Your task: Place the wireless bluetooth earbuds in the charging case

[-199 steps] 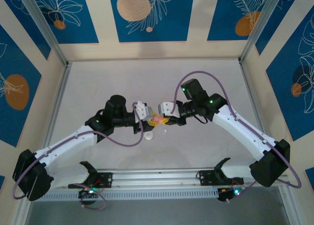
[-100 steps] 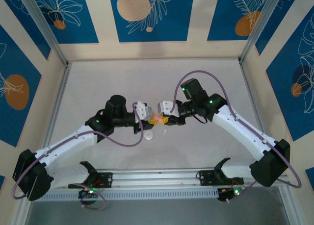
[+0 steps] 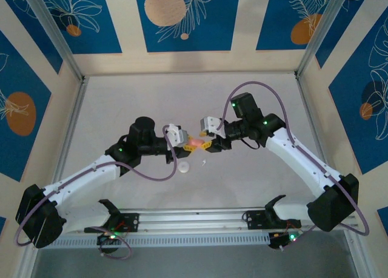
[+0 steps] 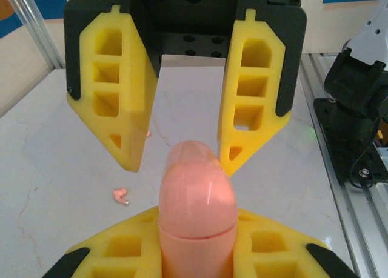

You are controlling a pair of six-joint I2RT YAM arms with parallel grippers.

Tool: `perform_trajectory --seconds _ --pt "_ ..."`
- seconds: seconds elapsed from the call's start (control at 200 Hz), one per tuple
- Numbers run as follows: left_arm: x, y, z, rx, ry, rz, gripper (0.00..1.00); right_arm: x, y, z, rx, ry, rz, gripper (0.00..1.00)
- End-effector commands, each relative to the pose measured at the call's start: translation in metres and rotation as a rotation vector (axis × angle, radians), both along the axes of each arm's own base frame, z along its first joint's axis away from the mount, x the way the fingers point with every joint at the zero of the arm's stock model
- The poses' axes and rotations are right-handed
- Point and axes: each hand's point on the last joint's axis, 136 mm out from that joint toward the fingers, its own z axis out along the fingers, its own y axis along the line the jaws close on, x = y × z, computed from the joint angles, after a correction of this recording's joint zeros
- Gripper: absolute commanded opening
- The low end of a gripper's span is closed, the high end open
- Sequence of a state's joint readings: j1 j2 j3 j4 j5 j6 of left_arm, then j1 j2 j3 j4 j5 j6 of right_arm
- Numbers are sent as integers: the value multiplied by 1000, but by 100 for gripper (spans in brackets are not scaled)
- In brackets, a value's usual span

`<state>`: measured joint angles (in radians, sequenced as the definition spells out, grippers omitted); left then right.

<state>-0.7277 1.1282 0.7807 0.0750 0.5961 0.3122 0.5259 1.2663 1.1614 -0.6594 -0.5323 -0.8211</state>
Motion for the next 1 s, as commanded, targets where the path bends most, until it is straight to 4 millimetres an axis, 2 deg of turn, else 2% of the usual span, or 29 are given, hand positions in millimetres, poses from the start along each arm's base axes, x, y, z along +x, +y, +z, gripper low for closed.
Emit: perform_trajectory --seconds 0.0,0.365,0.75,0.875,0.995 --pt "-15 -2 -5 -2 40 -64 18 12 -6 17 64 -43 -36 43" --pt "-13 -3 -4 -28 35 -55 18 21 -9 14 85 -20 -72 42" --pt "0 -6 -8 -169 44 15 18 10 -18 34 184 40 -50 43" --pt "8 -4 -13 -225 48 62 18 20 -24 37 196 91 -127 44" --pt "17 1 -25 -254 61 114 18 42 -37 30 177 206 -284 44"
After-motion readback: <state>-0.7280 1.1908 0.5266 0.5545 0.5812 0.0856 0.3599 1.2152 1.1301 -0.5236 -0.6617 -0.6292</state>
